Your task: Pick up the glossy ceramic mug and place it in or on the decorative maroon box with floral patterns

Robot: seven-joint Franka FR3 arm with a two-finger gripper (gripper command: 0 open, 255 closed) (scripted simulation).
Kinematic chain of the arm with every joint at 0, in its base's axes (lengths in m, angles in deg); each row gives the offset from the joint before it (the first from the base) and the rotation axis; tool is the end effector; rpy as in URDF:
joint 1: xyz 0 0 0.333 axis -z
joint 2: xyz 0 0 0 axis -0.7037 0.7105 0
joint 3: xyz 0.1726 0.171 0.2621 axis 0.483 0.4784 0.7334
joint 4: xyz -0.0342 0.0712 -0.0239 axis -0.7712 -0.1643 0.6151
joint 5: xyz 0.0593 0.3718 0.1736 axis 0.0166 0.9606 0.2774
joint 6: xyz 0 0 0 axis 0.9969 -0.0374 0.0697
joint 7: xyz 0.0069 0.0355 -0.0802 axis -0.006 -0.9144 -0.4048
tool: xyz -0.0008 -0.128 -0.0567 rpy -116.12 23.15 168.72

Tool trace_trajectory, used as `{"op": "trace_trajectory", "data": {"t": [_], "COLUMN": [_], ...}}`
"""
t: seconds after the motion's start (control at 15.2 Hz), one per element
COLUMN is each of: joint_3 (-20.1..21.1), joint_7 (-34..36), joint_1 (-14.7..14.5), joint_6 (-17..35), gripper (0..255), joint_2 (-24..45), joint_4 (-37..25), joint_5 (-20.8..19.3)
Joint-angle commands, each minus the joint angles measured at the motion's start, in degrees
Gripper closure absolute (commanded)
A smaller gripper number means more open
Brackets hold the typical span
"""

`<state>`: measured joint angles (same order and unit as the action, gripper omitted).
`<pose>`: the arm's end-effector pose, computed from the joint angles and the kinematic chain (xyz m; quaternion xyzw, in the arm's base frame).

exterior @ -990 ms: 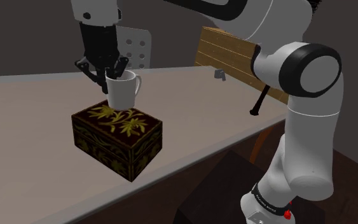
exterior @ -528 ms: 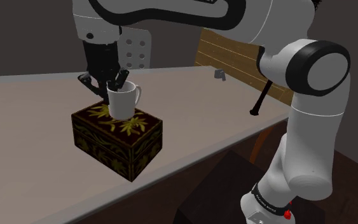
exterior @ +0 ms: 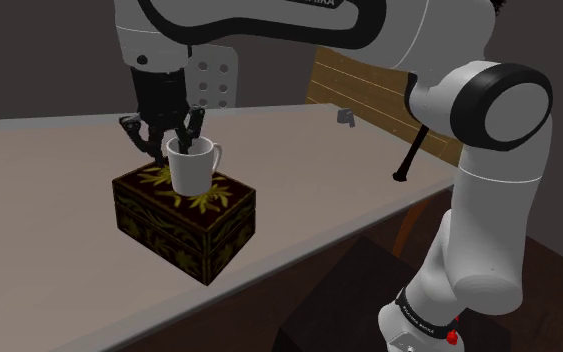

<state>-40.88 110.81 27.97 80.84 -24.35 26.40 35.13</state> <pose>0.5529 0.3872 0.5774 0.9995 -0.0190 -0.0089 0.0245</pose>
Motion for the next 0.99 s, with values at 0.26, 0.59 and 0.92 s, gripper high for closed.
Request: {"op": "trace_trajectory", "data": {"t": [0.26,0.59,0.92], "joint_3": [0.0,0.1,0.1], "joint_7": [0.0,0.2,0.2], "joint_1": [0.0,-2.5,-2.5], "joint_6": [0.0,-9.7,-9.7], "gripper": [0,0,0], "joint_2": [0.0,4.2,4.2], "joint_4": [0.0,-13.7,-13.7], "joint_5": [0.0,-1.7,-1.7]}}
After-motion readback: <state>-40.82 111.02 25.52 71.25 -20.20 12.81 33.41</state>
